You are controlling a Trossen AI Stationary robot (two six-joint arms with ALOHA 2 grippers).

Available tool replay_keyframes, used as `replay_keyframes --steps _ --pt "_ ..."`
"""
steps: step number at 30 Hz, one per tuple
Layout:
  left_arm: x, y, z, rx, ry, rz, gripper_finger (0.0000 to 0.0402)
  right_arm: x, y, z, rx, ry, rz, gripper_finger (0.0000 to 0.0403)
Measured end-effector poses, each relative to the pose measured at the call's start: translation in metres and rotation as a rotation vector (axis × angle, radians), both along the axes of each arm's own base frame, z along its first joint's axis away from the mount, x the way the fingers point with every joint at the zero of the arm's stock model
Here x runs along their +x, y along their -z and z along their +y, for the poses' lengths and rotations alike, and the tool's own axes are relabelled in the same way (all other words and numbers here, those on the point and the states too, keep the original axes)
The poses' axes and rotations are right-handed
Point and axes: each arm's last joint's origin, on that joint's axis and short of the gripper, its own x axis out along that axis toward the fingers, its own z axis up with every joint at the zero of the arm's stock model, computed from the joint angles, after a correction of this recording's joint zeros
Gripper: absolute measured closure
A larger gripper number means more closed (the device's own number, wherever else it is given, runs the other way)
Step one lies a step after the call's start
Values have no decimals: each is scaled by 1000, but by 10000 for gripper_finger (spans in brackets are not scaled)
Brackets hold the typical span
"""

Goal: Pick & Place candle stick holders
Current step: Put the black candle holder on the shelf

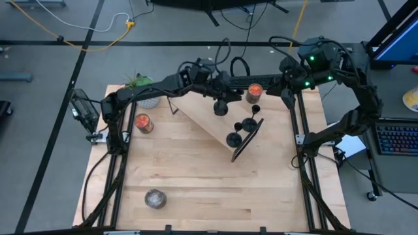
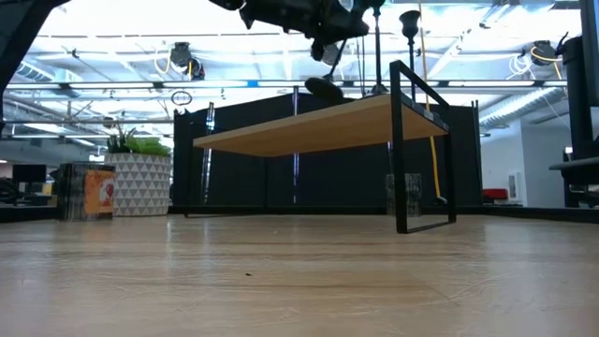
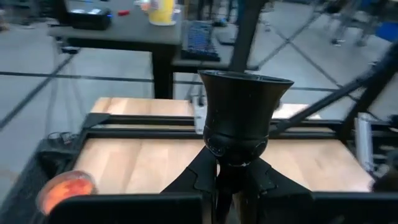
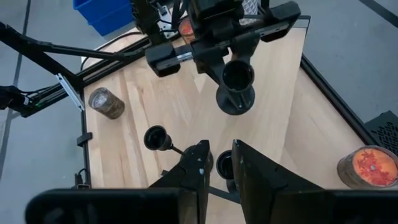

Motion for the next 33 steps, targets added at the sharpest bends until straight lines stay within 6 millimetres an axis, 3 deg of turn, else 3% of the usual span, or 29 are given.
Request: replay_keyframes --steps 15,22,33 --pt "-12 -13 21 -33 252 -134 377 0 0 0 17 14 2 344" --pt "-14 -13 17 -25 405 -164 377 0 0 0 17 17 2 344" --pt "-13 12 22 -48 454 -279 367 0 0 0 26 48 6 344"
